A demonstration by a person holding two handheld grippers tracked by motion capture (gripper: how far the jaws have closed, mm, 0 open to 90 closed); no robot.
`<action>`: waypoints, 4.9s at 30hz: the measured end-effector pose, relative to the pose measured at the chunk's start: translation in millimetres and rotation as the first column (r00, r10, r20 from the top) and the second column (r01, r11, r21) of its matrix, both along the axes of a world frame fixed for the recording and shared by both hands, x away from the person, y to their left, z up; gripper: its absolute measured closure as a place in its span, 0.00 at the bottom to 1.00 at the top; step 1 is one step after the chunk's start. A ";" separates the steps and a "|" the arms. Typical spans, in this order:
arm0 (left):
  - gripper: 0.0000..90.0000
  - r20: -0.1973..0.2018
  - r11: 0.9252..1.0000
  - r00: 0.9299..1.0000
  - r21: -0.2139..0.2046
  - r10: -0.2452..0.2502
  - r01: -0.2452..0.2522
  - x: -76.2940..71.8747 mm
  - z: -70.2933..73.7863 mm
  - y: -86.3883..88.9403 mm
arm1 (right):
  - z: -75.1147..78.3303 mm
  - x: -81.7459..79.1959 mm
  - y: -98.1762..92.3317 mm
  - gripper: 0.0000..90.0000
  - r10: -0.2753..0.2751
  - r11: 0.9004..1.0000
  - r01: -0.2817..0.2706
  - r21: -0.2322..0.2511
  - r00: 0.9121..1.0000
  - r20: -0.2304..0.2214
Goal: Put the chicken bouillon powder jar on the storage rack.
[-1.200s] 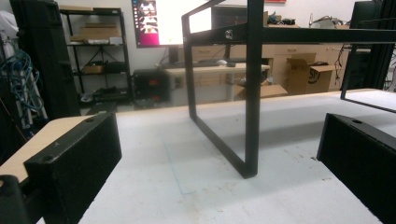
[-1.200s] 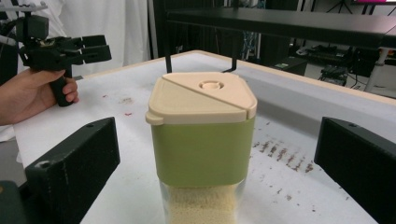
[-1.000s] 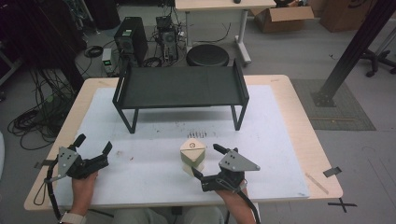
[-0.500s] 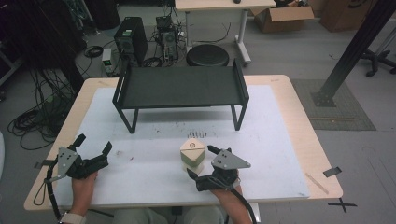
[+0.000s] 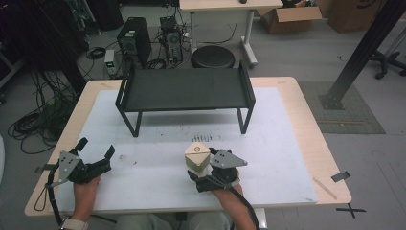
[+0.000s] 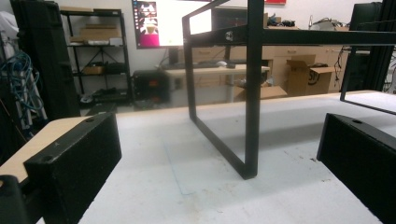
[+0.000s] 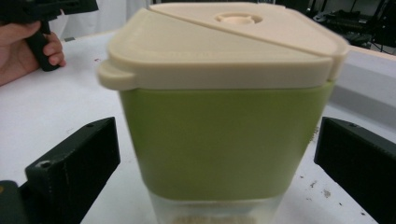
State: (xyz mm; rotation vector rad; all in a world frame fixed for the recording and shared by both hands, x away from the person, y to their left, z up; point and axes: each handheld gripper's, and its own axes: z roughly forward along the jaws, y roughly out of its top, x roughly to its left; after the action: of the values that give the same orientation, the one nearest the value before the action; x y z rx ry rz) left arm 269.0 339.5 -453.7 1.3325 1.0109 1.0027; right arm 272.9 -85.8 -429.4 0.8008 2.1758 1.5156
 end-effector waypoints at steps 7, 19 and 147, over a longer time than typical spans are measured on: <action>0.00 -0.001 1.000 1.000 0.000 0.000 0.000 0.0 0.0 0.0 | -2.0 6.1 5.4 0.02 -0.002 1.000 0.002 -0.019 1.000 -0.011; 0.00 -0.001 1.000 1.000 -0.001 -0.001 0.001 0.0 0.0 0.2 | -6.2 13.2 10.2 0.10 -0.001 0.999 -0.001 -0.033 0.999 -0.046; 0.00 0.000 1.000 1.000 -0.011 -0.001 0.001 0.3 0.0 0.6 | 181.5 90.7 37.0 0.32 0.054 0.994 -0.071 0.086 0.981 0.186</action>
State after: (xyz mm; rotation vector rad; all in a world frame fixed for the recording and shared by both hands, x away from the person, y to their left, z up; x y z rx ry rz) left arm 269.3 340.1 -453.7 1.3237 1.0149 0.9951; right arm 363.7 -48.8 -247.9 0.5998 2.0266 1.6619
